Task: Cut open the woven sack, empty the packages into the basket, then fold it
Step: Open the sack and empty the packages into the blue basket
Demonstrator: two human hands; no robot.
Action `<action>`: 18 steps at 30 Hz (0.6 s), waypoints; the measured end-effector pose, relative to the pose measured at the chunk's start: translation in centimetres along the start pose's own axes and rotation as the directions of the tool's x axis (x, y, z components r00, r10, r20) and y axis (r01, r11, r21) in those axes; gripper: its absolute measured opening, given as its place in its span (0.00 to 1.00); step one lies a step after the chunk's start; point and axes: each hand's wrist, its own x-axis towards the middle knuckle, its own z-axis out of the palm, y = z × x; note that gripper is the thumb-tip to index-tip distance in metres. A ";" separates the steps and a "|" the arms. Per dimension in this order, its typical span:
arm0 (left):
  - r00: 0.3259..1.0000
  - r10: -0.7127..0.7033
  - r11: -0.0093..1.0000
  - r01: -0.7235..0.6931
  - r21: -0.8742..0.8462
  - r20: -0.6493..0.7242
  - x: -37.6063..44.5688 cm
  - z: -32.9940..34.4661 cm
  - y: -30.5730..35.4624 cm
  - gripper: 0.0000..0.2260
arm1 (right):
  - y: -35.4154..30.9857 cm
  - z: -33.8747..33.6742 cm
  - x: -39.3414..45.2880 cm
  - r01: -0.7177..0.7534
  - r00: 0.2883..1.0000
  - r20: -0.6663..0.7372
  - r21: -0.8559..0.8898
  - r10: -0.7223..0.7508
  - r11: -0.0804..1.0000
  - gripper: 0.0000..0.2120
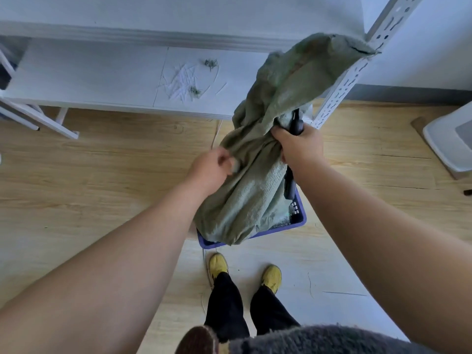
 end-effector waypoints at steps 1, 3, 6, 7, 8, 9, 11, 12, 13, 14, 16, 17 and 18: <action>0.999 -0.007 1.000 0.005 0.019 0.054 -0.1 0.0 -0.1 0.07 | -0.1 -0.1 0.0 -0.001 1.000 0.001 -0.009 0.001 1.000 0.14; 0.994 -0.014 0.990 -0.001 -0.142 -0.107 -0.1 -0.6 0.2 0.05 | -0.3 -0.3 -0.2 0.019 1.000 -0.023 0.002 -0.018 1.000 0.13; 0.997 -0.007 0.979 -0.010 -0.202 -0.081 -0.4 -0.9 0.6 0.03 | -0.3 -0.4 -0.5 0.044 0.999 -0.002 -0.013 -0.044 0.999 0.13; 1.000 -0.002 0.981 0.006 -0.193 0.018 -0.9 -0.7 0.5 0.03 | -0.3 -0.4 -0.6 0.040 0.999 0.013 -0.027 -0.040 0.999 0.13; 1.000 0.001 0.979 0.003 -0.203 0.021 -1.2 -0.5 0.4 0.02 | -0.4 -0.5 -0.7 0.039 0.999 0.015 -0.031 -0.039 0.999 0.12; 0.998 0.005 0.970 -0.021 -0.241 -0.068 -1.5 -0.7 0.4 0.02 | -0.6 -0.6 -0.8 0.045 0.999 0.000 -0.017 -0.045 0.999 0.12; 0.967 0.017 0.950 -0.096 -0.297 -0.256 -1.8 -1.5 0.8 0.03 | -1.1 -0.8 -0.8 0.070 0.997 -0.030 0.027 -0.070 0.997 0.13; 0.964 0.029 0.954 -0.106 -0.281 -0.265 -1.9 -1.7 0.7 0.07 | -1.2 -0.8 -0.8 0.071 0.997 -0.020 0.036 -0.070 0.997 0.14; 0.974 0.039 0.971 -0.091 -0.222 -0.225 -1.9 -1.7 0.2 0.14 | -1.3 -0.9 -0.9 0.052 0.999 0.010 0.028 -0.052 0.998 0.14; 0.984 0.044 0.989 -0.068 -0.134 -0.172 -2.2 -1.5 -0.2 0.23 | -1.4 -0.8 -1.0 0.018 0.998 0.053 0.011 -0.019 1.000 0.14; 0.997 0.039 0.999 -0.039 -0.001 -0.070 -2.9 -0.3 -1.0 0.39 | -1.6 -0.7 -1.3 -0.085 0.984 0.153 -0.014 0.086 0.996 0.14; 0.999 0.024 1.000 -0.024 0.003 -0.031 -3.5 0.5 -1.2 0.43 | -1.7 -0.7 -1.5 -0.144 0.968 0.206 -0.018 0.144 0.989 0.14; 1.000 0.007 0.999 -0.007 -0.037 -0.004 -4.0 1.3 -1.1 0.44 | -1.7 -0.5 -1.7 -0.199 0.946 0.257 -0.019 0.197 0.980 0.13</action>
